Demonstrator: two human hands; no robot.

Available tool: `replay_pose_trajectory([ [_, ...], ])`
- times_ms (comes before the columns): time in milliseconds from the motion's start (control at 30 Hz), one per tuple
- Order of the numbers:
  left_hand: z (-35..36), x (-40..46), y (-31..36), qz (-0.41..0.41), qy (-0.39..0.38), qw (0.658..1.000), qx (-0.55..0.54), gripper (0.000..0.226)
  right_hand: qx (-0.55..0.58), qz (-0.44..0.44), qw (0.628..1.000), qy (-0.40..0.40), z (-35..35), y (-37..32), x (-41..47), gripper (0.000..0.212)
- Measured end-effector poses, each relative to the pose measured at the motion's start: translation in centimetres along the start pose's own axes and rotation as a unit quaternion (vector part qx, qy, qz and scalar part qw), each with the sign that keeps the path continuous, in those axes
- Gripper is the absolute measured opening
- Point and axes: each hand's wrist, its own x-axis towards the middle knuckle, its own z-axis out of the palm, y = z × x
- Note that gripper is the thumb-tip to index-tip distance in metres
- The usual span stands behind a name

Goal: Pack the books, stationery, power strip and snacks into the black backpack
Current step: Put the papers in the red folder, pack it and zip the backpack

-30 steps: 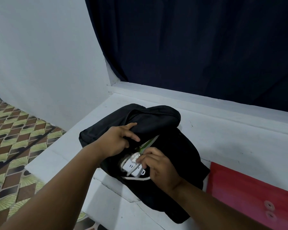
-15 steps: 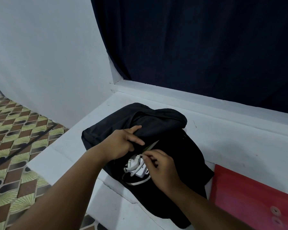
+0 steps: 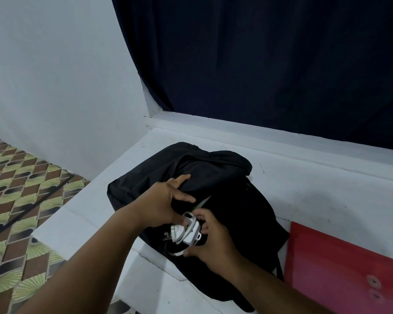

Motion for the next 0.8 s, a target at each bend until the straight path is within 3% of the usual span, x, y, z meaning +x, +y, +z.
replay_pose_trajectory([
  [100,0.1,0.1,0.0,0.006,-0.009,1.0,0.012,0.059,-0.027,-0.026,0.999,-0.008,0.3,0.2,0.2,0.091],
  [267,0.3,-0.1,-0.3,0.008,-0.037,0.998,0.04,0.07,-0.119,-0.024,0.99,0.069,0.8,1.6,0.2,0.093],
  [367,0.2,-0.2,-0.1,0.005,-0.043,0.998,0.046,0.076,-0.1,-0.011,0.994,0.031,0.8,1.7,0.6,0.083],
  [467,0.1,-0.2,0.1,0.001,-0.046,0.998,0.035,0.075,-0.067,-0.024,0.997,0.013,1.2,1.5,1.0,0.096],
  [800,0.0,-0.3,0.2,-0.004,-0.054,0.997,0.047,0.071,-0.025,-0.075,0.993,0.085,3.7,2.3,1.0,0.087],
])
